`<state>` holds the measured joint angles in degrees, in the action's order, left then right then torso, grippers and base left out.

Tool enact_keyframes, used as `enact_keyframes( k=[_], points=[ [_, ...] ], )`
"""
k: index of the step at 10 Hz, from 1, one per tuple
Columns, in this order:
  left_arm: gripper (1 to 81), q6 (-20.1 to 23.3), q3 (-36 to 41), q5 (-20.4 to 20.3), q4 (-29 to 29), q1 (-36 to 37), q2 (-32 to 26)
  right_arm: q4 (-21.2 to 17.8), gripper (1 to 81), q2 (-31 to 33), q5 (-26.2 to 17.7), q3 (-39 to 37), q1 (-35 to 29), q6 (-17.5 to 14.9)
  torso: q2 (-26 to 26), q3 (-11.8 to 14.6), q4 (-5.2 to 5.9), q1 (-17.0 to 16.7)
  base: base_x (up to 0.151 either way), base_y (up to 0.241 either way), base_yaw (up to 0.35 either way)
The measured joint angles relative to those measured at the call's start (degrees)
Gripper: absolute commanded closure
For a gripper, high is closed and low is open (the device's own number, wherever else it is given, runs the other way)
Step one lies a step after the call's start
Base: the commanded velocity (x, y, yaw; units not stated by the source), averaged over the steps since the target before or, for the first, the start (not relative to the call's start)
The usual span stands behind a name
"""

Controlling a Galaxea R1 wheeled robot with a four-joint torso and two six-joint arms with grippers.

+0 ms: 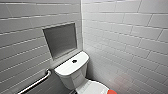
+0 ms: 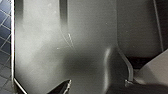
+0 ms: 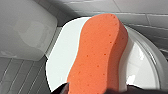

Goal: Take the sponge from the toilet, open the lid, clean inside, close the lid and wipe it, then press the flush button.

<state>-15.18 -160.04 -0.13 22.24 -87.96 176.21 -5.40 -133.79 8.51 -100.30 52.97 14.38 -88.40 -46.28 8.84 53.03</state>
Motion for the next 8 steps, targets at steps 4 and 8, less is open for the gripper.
enact_keyframes(
  k=[4, 8],
  points=[
    [1.0, 0.0, 0.0, -0.2, 0.0, 0.0, 0.0, 0.0, 1.0, -0.9, 0.4, -1.6, -2.0, 2.3, 0.0, -1.8, 0.02, 0.0, 0.000, 0.000, 0.000],
    [1.0, 0.0, 0.0, -0.3, 0.0, 0.4, 0.0, 0.0, 1.0, -1.0, 0.5, -2.2, -2.0, 3.3, 0.0, -8.2, 0.02, 0.1, 0.000, 0.000, 0.000]
  ],
)
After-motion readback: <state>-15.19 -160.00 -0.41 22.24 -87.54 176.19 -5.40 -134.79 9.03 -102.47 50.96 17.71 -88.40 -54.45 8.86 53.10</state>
